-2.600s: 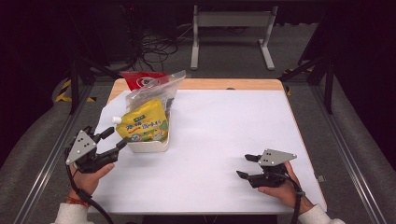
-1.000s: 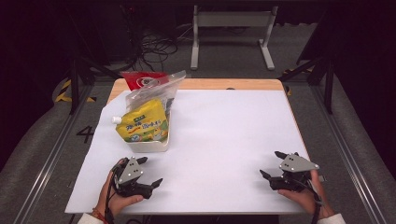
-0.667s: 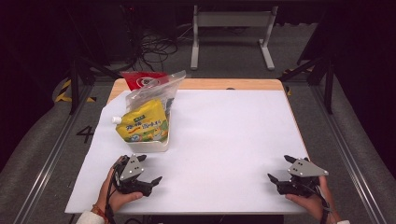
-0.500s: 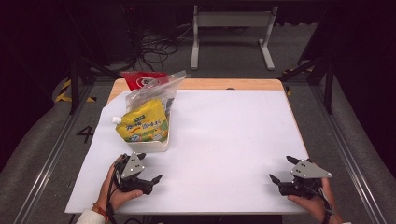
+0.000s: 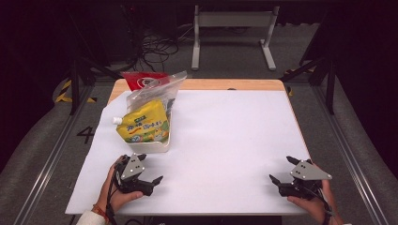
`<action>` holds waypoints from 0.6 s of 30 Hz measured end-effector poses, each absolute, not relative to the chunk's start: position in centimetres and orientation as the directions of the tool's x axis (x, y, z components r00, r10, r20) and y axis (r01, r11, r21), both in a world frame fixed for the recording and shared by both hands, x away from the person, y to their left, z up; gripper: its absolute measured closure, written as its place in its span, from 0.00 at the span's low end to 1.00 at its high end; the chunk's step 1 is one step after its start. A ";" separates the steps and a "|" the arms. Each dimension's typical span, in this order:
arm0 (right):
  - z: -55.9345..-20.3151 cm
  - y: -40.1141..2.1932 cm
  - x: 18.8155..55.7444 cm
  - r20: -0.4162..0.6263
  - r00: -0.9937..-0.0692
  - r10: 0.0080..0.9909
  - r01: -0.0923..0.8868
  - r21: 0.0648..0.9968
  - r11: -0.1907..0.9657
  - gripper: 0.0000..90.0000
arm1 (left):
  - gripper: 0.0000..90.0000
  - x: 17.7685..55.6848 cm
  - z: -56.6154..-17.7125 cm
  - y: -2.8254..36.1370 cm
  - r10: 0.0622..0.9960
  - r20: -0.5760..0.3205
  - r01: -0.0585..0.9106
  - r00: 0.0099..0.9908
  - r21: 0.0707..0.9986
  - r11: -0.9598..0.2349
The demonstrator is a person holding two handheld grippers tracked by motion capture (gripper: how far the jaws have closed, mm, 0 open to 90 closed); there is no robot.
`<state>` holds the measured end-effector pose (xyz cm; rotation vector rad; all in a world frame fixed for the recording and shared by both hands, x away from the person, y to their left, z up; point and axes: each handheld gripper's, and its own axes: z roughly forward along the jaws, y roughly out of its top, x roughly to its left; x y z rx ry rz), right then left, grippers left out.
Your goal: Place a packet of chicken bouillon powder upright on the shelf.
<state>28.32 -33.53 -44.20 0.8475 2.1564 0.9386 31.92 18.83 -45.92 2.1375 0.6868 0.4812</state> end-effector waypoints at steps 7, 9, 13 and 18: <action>-44.3 -33.5 27.9 -0.293 -0.596 0.748 0.297 0.784 0.544 0.14 | 0.07 32.0 -45.7 18.4 0.623 0.116 0.300 0.773 0.798 -0.522; -44.3 -33.5 27.8 -0.298 -0.597 0.745 0.292 0.784 0.548 0.14 | 0.07 32.0 -45.8 18.3 0.617 0.116 0.301 0.778 0.793 -0.529; -44.2 -33.5 27.8 -0.305 -0.594 0.744 0.290 0.782 0.552 0.14 | 0.07 32.2 -46.0 18.2 0.614 0.114 0.304 0.781 0.789 -0.534; -44.4 -33.7 28.0 -0.307 -0.592 0.745 0.298 0.775 0.557 0.15 | 0.07 32.4 -46.1 18.0 0.604 0.114 0.301 0.789 0.786 -0.541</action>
